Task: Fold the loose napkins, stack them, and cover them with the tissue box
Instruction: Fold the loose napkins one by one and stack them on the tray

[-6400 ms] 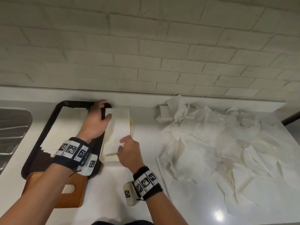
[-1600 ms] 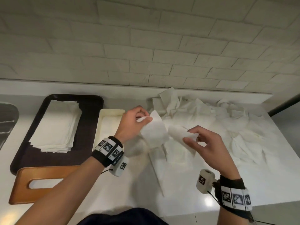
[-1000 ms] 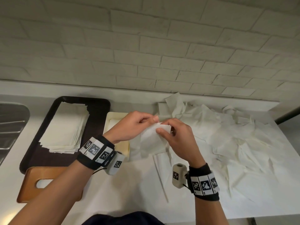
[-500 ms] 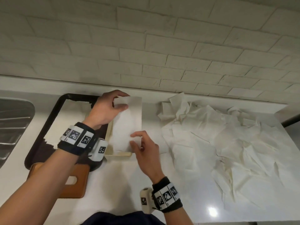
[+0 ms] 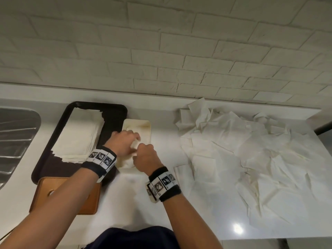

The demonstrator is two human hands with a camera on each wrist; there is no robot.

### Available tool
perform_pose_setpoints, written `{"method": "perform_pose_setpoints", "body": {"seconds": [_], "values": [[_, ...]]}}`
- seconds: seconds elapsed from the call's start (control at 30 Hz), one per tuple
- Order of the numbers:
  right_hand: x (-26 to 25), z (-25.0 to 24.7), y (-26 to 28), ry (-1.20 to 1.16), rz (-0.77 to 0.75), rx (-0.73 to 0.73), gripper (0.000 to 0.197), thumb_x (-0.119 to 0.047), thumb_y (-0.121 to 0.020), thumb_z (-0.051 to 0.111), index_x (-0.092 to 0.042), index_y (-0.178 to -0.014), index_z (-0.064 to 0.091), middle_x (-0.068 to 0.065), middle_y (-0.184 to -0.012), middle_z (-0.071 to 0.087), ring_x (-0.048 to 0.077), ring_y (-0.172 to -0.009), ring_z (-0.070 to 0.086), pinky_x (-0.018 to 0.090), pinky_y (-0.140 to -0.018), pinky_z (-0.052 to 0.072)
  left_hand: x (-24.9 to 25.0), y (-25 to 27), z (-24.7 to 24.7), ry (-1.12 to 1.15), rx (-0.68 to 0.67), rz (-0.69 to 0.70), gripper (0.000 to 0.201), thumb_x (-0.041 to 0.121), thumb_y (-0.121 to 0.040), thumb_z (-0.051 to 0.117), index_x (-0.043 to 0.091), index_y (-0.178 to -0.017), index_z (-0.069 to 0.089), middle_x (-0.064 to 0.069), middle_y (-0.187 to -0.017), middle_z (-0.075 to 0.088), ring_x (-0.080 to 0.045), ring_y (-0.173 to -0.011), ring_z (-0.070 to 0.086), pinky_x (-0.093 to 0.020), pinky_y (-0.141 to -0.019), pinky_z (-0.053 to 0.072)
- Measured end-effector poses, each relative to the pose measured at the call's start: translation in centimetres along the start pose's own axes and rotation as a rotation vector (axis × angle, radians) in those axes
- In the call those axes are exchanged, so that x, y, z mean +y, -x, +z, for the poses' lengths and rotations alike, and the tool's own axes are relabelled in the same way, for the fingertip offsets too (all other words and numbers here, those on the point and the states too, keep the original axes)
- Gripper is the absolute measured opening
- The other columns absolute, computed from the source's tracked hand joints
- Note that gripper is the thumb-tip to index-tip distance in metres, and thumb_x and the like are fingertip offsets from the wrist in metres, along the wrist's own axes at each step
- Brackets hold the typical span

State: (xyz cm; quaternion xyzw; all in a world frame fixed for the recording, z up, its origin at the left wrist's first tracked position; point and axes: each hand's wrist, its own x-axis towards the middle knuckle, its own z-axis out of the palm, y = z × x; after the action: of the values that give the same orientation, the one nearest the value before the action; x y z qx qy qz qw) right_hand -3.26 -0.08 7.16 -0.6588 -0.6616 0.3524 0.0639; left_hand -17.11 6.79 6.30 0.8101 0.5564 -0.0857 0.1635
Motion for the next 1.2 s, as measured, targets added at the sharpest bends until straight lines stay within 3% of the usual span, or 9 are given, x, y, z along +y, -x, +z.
{"method": "perform_pose_setpoints", "body": {"seconds": [0.13, 0.23, 0.4, 0.53, 0.67, 0.8, 1.0, 1.1, 1.2], "values": [[3.1, -3.5, 2.1, -0.023, 0.011, 0.256, 0.019, -0.022, -0.107, 0.054, -0.018, -0.123, 0.063, 0.012, -0.115, 0.07, 0.031, -0.107, 0.068, 0.038, -0.09, 0.057, 0.8, 0.3, 2.6, -0.135, -0.183, -0.039, 0.087, 0.05, -0.082, 0.086, 0.036, -0.155, 0.042, 0.003, -0.153, 0.046, -0.027, -0.144, 0.047, -0.077, -0.121, 0.018], [8.8, -6.3, 3.5, 0.021, 0.116, 0.442, 0.015, -0.024, -0.106, 0.052, -0.019, -0.113, 0.065, 0.009, -0.104, 0.074, 0.032, -0.1, 0.072, 0.032, -0.08, 0.053, 1.6, 0.5, 1.7, -0.128, -0.07, -0.077, 0.071, 0.044, -0.087, 0.083, 0.031, -0.148, 0.05, 0.002, -0.147, 0.052, -0.029, -0.144, 0.045, -0.081, -0.119, 0.013], [19.8, -7.6, 6.1, -0.068, 0.48, 0.651, 0.046, -0.045, -0.103, 0.067, -0.006, -0.126, 0.057, 0.019, -0.126, 0.06, 0.042, -0.112, 0.064, 0.044, -0.087, 0.05, 6.9, 2.4, -0.1, 0.158, 0.586, 0.12, 0.024, 0.023, -0.093, 0.074, 0.017, -0.116, 0.069, -0.003, -0.115, 0.069, -0.029, -0.11, 0.061, -0.044, -0.091, 0.053], [24.4, -6.0, 6.2, -0.096, 0.756, 0.413, 0.082, -0.076, -0.092, 0.065, -0.003, -0.128, 0.06, 0.015, -0.123, 0.062, 0.04, -0.119, 0.064, 0.048, -0.098, 0.053, 14.6, 2.7, 0.4, 0.306, 0.494, 0.299, 0.009, 0.026, -0.102, 0.061, 0.02, -0.108, 0.064, 0.003, -0.105, 0.065, -0.019, -0.101, 0.058, -0.029, -0.074, 0.041], [25.3, -5.1, 6.1, -0.324, 0.649, 0.51, 0.026, -0.045, -0.097, 0.077, -0.02, -0.098, 0.067, 0.005, -0.103, 0.07, 0.033, -0.101, 0.067, 0.039, -0.088, 0.052, 19.3, 0.9, 5.3, 0.131, 0.091, 0.249, 0.034, 0.039, -0.107, 0.055, 0.011, -0.126, 0.057, -0.008, -0.13, 0.059, -0.028, -0.121, 0.055, -0.038, -0.082, 0.045], [25.4, -6.0, 7.3, -0.767, 0.478, 0.576, 0.025, -0.03, -0.093, 0.079, -0.016, -0.083, 0.061, -0.002, -0.081, 0.071, 0.028, -0.088, 0.071, 0.052, -0.093, 0.061, 19.3, -0.4, 10.2, 0.054, -0.071, 0.137, 0.054, 0.039, -0.101, 0.069, 0.005, -0.137, 0.049, -0.016, -0.144, 0.041, -0.037, -0.131, 0.044, -0.049, -0.101, 0.048], [21.5, -9.9, 10.4, -1.111, 0.118, 0.572, 0.04, 0.015, -0.089, 0.057, -0.017, -0.113, 0.057, 0.011, -0.095, 0.072, 0.024, -0.079, 0.059, 0.033, -0.062, 0.043, 17.5, -0.8, 10.5, 0.552, -0.021, 0.109, 0.022, 0.013, -0.101, 0.069, 0.015, -0.116, 0.052, -0.005, -0.109, 0.062, -0.025, -0.101, 0.065, -0.036, -0.084, 0.055], [19.1, -11.9, 12.4, -1.256, -0.102, 0.457, 0.068, 0.024, -0.093, 0.048, -0.024, -0.14, 0.059, 0.018, -0.118, 0.073, 0.025, -0.091, 0.061, 0.032, -0.069, 0.046, 16.7, -0.5, 8.6, 0.926, 0.055, 0.007, 0.042, 0.014, -0.093, 0.082, 0.022, -0.111, 0.045, -0.005, -0.077, 0.066, -0.012, -0.06, 0.068, -0.022, -0.06, 0.054], [18.9, -11.6, 13.1, -1.314, -0.172, 0.409, 0.058, 0.024, -0.093, 0.043, -0.011, -0.128, 0.072, 0.016, -0.116, 0.068, 0.027, -0.094, 0.056, 0.036, -0.074, 0.045, 16.4, -0.3, 7.1, 1.053, 0.101, -0.026, 0.034, 0.019, -0.097, 0.078, 0.026, -0.108, 0.047, 0.0, -0.061, 0.063, -0.013, -0.056, 0.068, -0.033, -0.067, 0.06]]}}
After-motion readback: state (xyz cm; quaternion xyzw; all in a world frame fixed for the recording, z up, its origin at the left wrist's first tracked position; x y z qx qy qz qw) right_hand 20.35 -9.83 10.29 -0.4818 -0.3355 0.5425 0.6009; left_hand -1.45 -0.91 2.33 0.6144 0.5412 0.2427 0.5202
